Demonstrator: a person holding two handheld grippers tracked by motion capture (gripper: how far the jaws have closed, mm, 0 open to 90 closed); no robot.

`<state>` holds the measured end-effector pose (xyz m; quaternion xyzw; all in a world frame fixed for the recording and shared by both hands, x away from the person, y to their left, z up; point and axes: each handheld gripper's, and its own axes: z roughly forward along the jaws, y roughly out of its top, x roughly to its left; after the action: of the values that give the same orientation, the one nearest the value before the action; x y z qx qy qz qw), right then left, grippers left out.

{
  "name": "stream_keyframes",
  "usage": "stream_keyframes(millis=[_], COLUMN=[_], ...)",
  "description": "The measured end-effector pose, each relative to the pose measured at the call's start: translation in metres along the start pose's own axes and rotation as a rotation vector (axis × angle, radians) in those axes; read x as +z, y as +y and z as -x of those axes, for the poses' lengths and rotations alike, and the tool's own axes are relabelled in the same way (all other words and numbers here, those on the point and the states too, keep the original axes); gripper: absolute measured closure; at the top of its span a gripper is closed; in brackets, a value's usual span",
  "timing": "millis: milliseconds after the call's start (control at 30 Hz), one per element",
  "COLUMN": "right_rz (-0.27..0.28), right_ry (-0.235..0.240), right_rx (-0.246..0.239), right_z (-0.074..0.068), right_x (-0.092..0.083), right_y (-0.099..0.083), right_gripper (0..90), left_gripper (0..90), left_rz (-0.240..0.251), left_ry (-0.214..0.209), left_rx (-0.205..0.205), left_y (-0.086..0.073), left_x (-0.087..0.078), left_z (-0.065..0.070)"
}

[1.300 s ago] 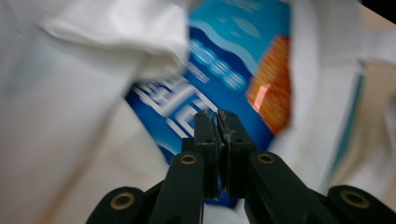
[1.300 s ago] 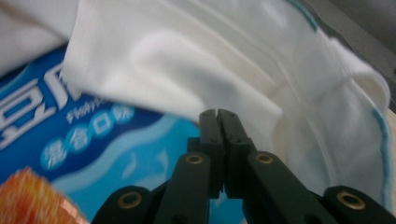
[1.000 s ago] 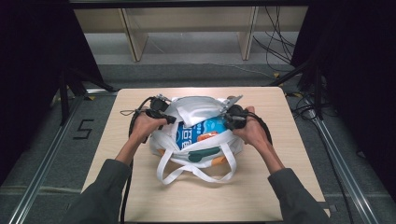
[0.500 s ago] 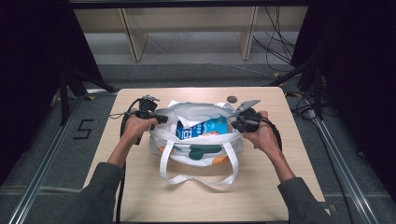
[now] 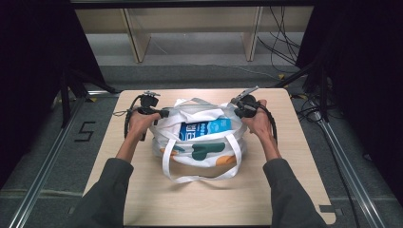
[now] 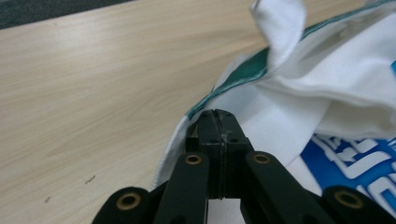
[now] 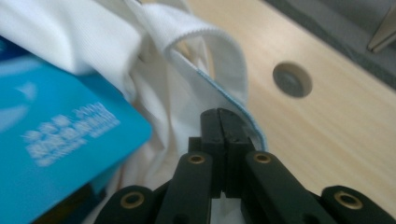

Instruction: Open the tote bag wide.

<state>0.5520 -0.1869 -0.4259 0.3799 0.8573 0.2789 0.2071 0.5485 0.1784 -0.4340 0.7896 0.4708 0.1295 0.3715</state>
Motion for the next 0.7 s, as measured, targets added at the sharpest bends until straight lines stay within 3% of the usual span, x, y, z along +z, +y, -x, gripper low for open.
stream_keyframes(millis=[100,167,233,267,333,433,467,500,533,567,633,667,700], right_rz=[-0.056,-0.080,-0.083,-0.083,-0.060,0.006,0.041,0.066,0.103,0.116,0.110,0.068,0.044], right_ry=[-0.011,0.006,0.013,0.003,-0.004,-0.006,0.010,0.055,0.077,0.136,0.164,0.198,0.193], right_rx=[0.011,0.047,0.036,0.023,0.010,-0.006,-0.026,-0.027,-0.026,-0.073,-0.098,-0.132,-0.135], right_z=[0.001,-0.001,-0.003,-0.006,-0.005,-0.005,-0.006,-0.010,-0.018,-0.034,-0.041,-0.051,-0.059], right_x=[0.020,0.027,0.031,0.030,0.022,-0.006,-0.016,-0.025,-0.032,-0.043,-0.045,-0.047,-0.047], right_y=[-0.009,-0.018,-0.024,-0.025,-0.023,-0.012,-0.008,-0.004,-0.002,-0.001,-0.002,-0.004,-0.008], right_gripper=[90.0,90.0,90.0,90.0,90.0,90.0,90.0,90.0,90.0,90.0,90.0,90.0,90.0], left_gripper=[89.4,89.4,89.4,89.4,88.0,86.3,86.0,85.7,85.4,85.0,84.9,84.9,85.0], left_rz=[-0.024,-0.029,-0.007,-0.014,-0.012,0.011,0.017,0.020,0.024,0.026,0.024,0.018,0.005], left_ry=[0.017,0.030,0.031,0.028,0.033,-0.005,-0.027,-0.050,-0.064,-0.070,-0.079,-0.082,-0.074], left_rx=[-0.014,-0.007,-0.015,0.000,0.028,0.078,0.095,0.105,0.112,0.125,0.130,0.136,0.139], left_y=[-0.005,-0.009,-0.012,-0.011,-0.008,-0.006,-0.006,-0.005,-0.004,-0.003,-0.001,0.000,0.000], left_x=[0.008,0.012,0.012,0.010,0.002,-0.011,-0.014,-0.016,-0.017,-0.017,-0.014,-0.012,-0.008], left_z=[-0.001,-0.002,-0.001,0.000,0.006,0.020,0.025,0.029,0.033,0.037,0.043,0.045,0.046])
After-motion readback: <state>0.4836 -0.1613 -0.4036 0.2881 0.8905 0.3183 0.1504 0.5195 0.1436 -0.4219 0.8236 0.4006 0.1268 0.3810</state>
